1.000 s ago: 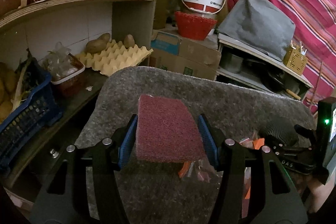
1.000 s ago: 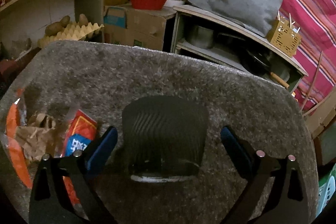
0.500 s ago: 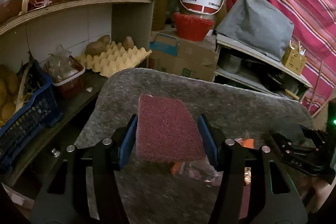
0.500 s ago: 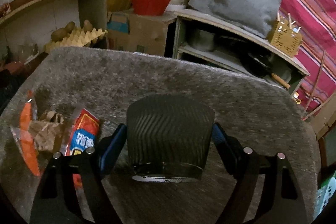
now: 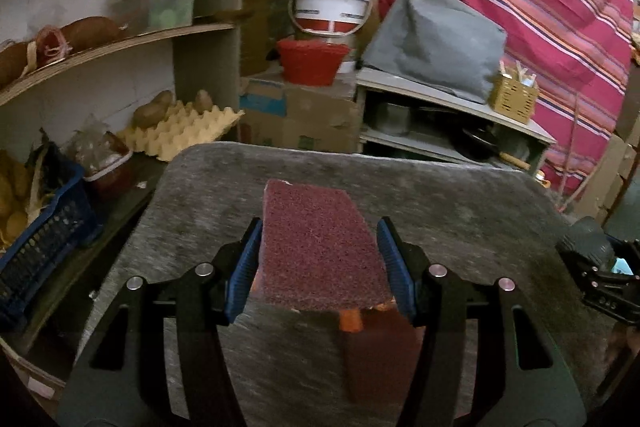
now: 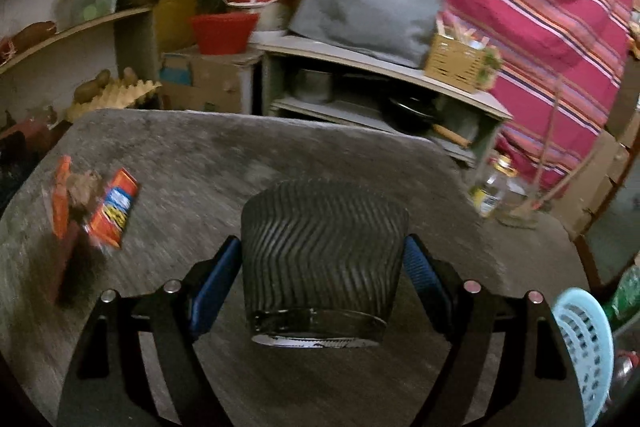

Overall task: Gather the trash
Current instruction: 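Carry the pad and black cup over the blue basket with both tools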

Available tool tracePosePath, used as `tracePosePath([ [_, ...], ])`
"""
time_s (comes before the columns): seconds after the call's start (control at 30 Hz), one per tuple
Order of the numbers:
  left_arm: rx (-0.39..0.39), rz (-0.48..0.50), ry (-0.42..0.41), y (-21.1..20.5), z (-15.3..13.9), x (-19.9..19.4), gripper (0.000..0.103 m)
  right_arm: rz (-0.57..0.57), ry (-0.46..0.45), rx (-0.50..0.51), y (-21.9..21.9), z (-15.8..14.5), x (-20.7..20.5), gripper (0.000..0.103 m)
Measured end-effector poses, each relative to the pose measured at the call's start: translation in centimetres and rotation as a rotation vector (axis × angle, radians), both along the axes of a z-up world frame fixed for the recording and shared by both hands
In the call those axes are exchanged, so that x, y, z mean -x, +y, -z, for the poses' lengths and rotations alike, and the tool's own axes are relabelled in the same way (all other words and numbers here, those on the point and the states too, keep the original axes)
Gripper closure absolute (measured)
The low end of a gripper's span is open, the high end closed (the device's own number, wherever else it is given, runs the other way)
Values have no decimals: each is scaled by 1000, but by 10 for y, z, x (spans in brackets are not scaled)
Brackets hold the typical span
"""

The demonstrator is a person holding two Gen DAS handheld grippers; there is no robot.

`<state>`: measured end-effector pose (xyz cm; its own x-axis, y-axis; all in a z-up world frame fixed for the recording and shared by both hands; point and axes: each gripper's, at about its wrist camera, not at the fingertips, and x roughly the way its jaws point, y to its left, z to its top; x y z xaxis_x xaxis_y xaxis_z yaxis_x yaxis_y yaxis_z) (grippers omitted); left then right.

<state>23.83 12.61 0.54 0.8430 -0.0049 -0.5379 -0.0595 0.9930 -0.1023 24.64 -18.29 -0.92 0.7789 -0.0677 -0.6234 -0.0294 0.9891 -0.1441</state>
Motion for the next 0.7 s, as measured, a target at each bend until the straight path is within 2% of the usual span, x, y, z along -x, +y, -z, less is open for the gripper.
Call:
tracePosePath([
  [0.3,21,81,3,-48,-5,13,47,127,-29,-3,-76,-9,49,22],
  [0.7,-68,208,-12,-146,-7,26,47,235,-45,-50,-158,-10,79,22],
])
